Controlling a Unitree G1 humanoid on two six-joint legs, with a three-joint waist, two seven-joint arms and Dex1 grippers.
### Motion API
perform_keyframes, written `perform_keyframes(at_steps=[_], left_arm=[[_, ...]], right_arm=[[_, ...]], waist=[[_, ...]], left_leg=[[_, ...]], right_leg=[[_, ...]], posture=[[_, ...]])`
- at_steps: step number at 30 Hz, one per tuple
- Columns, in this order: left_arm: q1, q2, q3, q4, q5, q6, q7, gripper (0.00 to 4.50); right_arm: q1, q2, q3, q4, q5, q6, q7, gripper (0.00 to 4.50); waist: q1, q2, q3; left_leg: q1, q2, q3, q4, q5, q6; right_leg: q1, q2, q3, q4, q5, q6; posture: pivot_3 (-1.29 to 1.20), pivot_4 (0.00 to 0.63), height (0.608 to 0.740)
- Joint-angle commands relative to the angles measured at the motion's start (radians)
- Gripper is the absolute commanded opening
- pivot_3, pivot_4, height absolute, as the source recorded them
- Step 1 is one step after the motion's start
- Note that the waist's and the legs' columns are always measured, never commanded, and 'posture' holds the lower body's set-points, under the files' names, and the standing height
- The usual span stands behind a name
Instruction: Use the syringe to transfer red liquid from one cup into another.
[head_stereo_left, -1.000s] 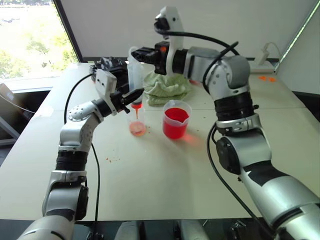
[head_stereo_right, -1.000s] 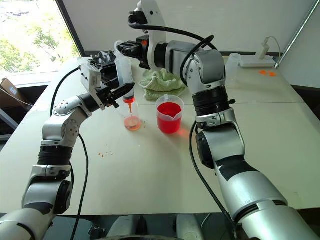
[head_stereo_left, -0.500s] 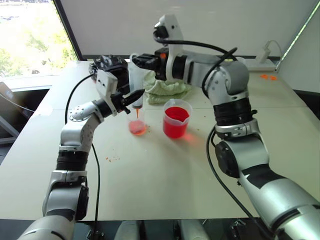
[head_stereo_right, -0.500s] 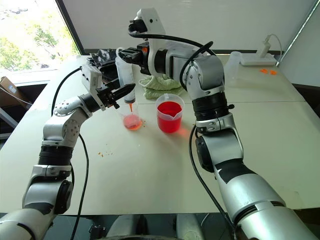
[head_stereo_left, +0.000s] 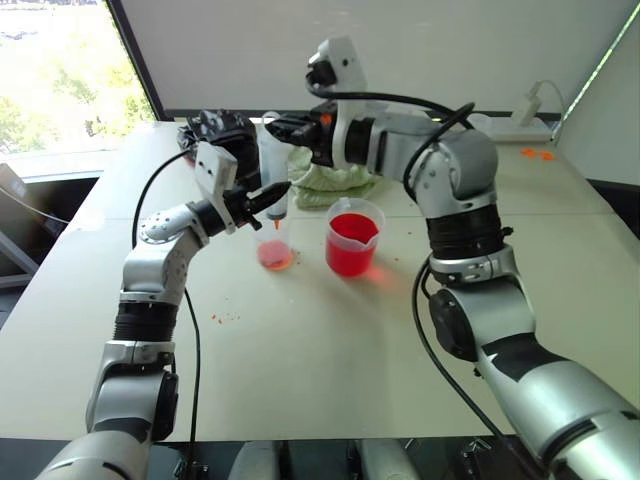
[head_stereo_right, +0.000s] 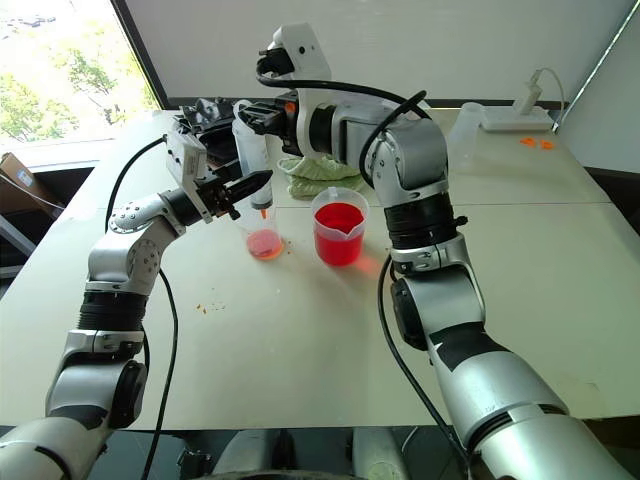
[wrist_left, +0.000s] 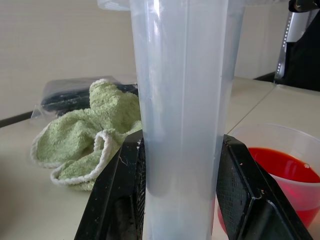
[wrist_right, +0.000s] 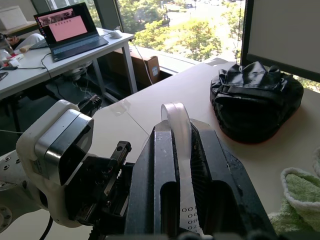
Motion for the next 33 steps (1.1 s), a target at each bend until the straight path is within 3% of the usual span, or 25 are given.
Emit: perform_keyframes(at_steps=[1, 3, 6, 23, 27, 33], left_arm=[[-0.043, 0.003, 0.037, -0.023, -0.01, -0.026, 0.032, 1.35], [-0.042, 0.003, 0.037, -0.023, -0.011, -0.026, 0.033, 1.35], [-0.04, 0.004, 0.036, -0.025, -0.012, -0.026, 0.035, 1.35], [-0.062, 0.012, 0.065, -0.052, -0.057, 0.024, 0.058, 1.35], [-0.103, 0.009, 0.118, -0.086, -0.161, 0.162, 0.095, 1.35], [-0.219, 0.057, 0.279, -0.055, -0.41, 0.527, 0.219, 1.35]], right_arm=[[0.007, 0.044, 0.04, -0.036, 0.045, 0.041, 0.043, 0.9], [0.005, 0.044, 0.035, -0.037, 0.043, 0.042, 0.041, 1.66], [-0.001, 0.04, 0.029, -0.041, 0.04, 0.047, 0.037, 3.19], [0.021, -0.125, -0.151, -0.215, 0.143, 0.206, -0.029, 3.19], [0.075, -0.193, -0.216, -0.289, 0.177, 0.27, -0.061, 3.19], [0.165, -0.225, -0.256, -0.356, 0.21, 0.327, -0.111, 3.19]], waist=[[0.0, 0.0, 0.0], [0.0, 0.0, 0.001], [0.0, 0.0, 0.001], [0.015, -0.002, 0.009], [0.024, -0.003, 0.011], [0.023, -0.002, 0.014]], left_leg=[[0.0, 0.0, 0.0, 0.0, 0.0, 0.0], [0.0, 0.0, 0.0, 0.0, 0.0, 0.0], [0.0, 0.0, 0.0, 0.0, 0.0, 0.0], [-0.001, 0.0, 0.0, -0.001, 0.0, 0.001], [-0.001, 0.0, 0.0, -0.001, -0.001, 0.001], [-0.002, 0.0, 0.0, 0.0, -0.001, 0.001]], right_leg=[[0.0, 0.0, 0.0, 0.0, 0.0, 0.0], [0.0, 0.0, 0.0, 0.0, 0.0, 0.0], [0.0, 0.0, 0.0, 0.0, 0.0, 0.0], [0.0, -0.001, 0.0, -0.002, 0.0, 0.0], [0.0, -0.001, 0.0, -0.002, 0.0, 0.0], [-0.001, -0.001, 0.0, -0.002, 0.0, 0.0]], posture=[[0.0, 0.15, 0.711], [0.0, 0.15, 0.711], [0.0, 0.15, 0.711], [0.0, 0.15, 0.711], [0.0, 0.15, 0.711], [0.0, 0.15, 0.711]])
